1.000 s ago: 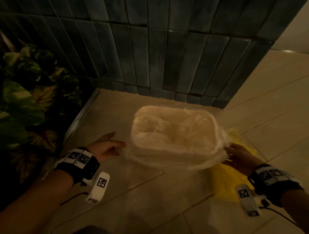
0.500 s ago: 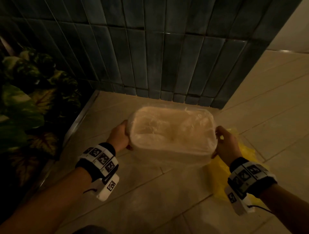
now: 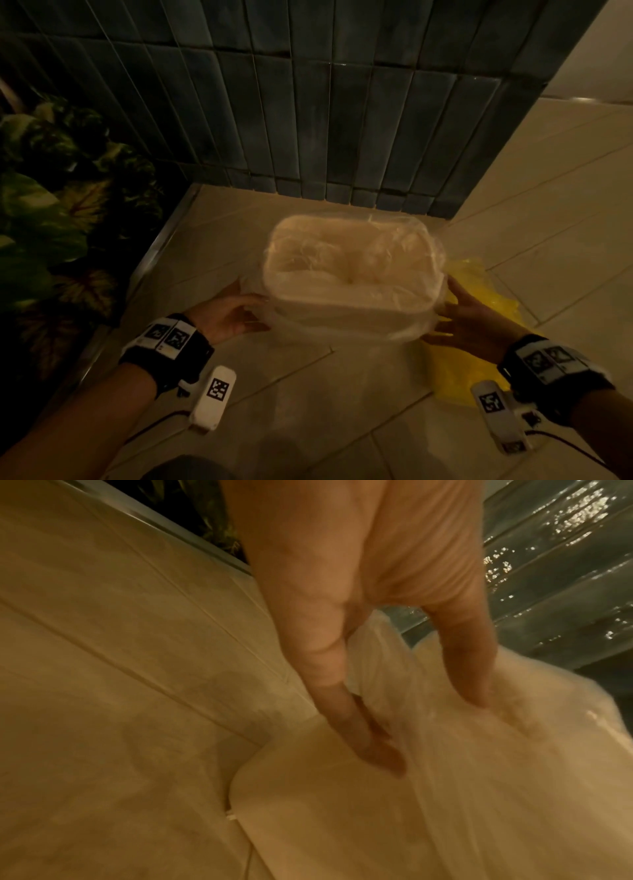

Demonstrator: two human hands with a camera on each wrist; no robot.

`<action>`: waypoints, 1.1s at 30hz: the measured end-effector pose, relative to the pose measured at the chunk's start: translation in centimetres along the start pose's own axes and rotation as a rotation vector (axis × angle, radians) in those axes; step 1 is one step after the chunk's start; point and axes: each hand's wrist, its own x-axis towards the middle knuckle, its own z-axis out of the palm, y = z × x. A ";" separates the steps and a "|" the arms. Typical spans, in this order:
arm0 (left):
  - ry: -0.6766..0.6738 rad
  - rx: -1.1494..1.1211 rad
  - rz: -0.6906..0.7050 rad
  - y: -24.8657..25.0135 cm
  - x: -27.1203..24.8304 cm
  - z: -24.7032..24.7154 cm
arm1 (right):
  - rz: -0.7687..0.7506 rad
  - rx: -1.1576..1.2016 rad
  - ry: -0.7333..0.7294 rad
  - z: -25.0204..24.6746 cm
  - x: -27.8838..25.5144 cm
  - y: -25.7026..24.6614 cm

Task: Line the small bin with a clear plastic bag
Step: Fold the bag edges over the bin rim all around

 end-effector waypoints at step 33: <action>0.203 -0.079 -0.019 2.6 0.0 -0.4 | -0.087 -0.229 0.301 0.6 -0.3 -2.9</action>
